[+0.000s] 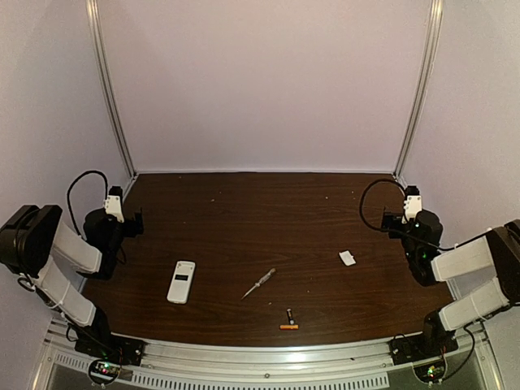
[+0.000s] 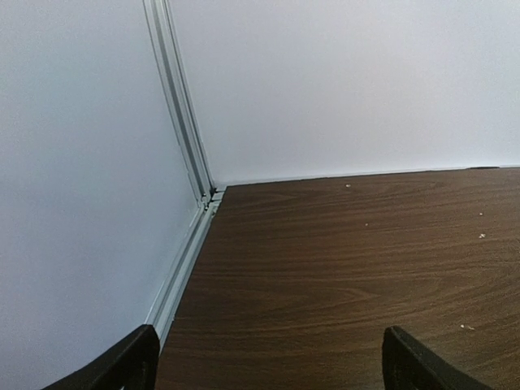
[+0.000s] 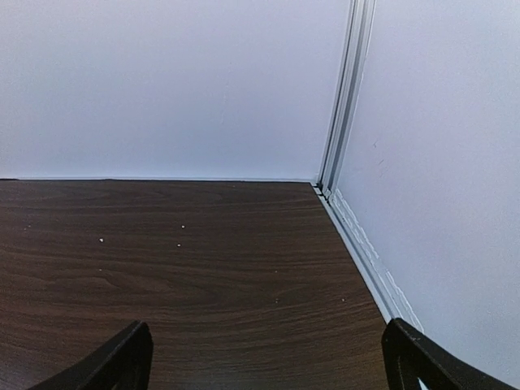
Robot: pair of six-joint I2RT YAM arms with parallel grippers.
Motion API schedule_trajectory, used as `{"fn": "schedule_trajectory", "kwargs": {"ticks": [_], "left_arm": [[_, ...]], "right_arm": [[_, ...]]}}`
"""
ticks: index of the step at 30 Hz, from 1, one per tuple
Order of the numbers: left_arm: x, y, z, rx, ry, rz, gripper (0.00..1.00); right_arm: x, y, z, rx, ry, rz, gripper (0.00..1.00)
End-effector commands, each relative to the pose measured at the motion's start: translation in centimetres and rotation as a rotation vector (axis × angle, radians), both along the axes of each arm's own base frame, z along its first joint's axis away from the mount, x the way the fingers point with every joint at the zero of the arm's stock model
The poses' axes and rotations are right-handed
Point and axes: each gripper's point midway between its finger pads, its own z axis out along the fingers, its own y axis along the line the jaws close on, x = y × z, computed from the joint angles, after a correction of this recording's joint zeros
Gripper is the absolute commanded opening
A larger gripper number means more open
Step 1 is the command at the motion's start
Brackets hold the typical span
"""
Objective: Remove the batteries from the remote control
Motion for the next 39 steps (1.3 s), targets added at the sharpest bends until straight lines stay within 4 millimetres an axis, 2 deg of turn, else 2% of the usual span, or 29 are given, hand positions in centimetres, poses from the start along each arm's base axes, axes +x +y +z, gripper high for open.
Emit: {"fn": "schedule_trajectory", "kwargs": {"ticks": [1,9,20,39], "left_arm": [[-0.1,-0.1,0.8,-0.007,-0.043,-0.008,0.97],[-0.1,0.0,0.8,-0.007,-0.043,-0.007,0.97],[-0.1,-0.1,0.8,-0.007,-0.043,-0.008,0.97],[-0.1,-0.1,0.8,-0.007,-0.044,-0.008,0.97]], "right_arm": [[0.8,-0.3,0.9,0.007,-0.029,0.009,1.00],[1.5,-0.9,0.7,0.012,-0.061,0.035,1.00],[2.4,-1.3,-1.4,0.036,-0.023,0.048,1.00],[2.6,-1.9,-1.3,0.051,-0.024,0.036,1.00]]}}
